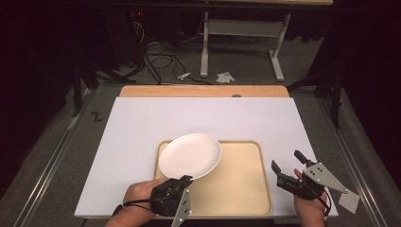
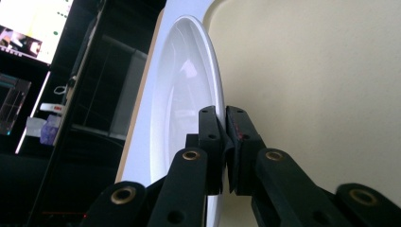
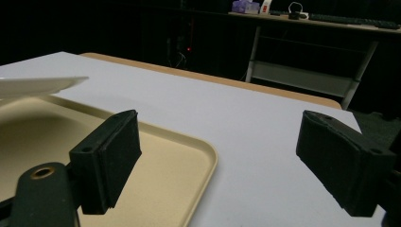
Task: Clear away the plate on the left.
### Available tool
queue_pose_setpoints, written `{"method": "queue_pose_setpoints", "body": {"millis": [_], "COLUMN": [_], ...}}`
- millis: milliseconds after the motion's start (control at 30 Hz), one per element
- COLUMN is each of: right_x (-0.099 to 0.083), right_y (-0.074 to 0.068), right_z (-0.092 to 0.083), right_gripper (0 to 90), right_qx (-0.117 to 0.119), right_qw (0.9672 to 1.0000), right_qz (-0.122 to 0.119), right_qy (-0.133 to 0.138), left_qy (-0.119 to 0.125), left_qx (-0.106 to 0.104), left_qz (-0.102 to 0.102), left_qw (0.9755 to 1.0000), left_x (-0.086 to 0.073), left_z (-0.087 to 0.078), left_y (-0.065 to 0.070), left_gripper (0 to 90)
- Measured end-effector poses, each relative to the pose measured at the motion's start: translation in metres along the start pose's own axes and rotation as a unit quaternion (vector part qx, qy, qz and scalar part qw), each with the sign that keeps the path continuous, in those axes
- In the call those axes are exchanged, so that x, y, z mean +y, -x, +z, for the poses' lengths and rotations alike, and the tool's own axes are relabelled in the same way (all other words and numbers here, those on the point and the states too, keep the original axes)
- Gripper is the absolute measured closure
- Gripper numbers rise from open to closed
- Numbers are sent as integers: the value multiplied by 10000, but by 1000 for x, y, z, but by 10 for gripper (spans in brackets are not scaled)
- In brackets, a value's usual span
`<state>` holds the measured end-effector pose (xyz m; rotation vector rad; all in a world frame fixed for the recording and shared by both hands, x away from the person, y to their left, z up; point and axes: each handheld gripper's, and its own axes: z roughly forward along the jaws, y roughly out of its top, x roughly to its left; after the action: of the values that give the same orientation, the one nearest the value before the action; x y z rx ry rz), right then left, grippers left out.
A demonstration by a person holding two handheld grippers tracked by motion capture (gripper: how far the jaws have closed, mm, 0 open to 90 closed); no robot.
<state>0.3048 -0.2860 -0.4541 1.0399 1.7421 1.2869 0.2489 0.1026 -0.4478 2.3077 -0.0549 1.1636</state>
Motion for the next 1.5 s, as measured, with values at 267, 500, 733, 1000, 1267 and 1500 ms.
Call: {"method": "queue_pose_setpoints", "body": {"millis": [267, 500, 733, 1000, 1267, 1500], "right_x": [1, 1, 1, 1, 1, 0], "right_y": [0, 0, 0, 0, 0, 0], "right_z": [-1, -1, -2, -4, -4, -4], "right_gripper": [153, 153, 153, 152, 153, 152], "right_qx": [7, -11, -8, -17, -14, -17], "right_qw": [10000, 10000, 10000, 10000, 10000, 10000], "right_qz": [-27, -38, -31, -31, -23, -19], "right_qy": [52, 37, 50, 37, 33, 47], "left_qy": [161, 276, 310, 188, 76, 66], "left_qx": [-151, -298, -419, -552, -651, -801], "left_qz": [86, 174, 275, 453, 445, 449], "left_qw": [9997, 9990, 9983, 9973, 9969, 9958], "left_x": [13, 20, 25, 25, 20, 19], "left_z": [5, 10, 15, 27, 36, 40], "left_y": [6, 12, 17, 25, 27, 29], "left_gripper": [859, 858, 859, 859, 860, 868]}}
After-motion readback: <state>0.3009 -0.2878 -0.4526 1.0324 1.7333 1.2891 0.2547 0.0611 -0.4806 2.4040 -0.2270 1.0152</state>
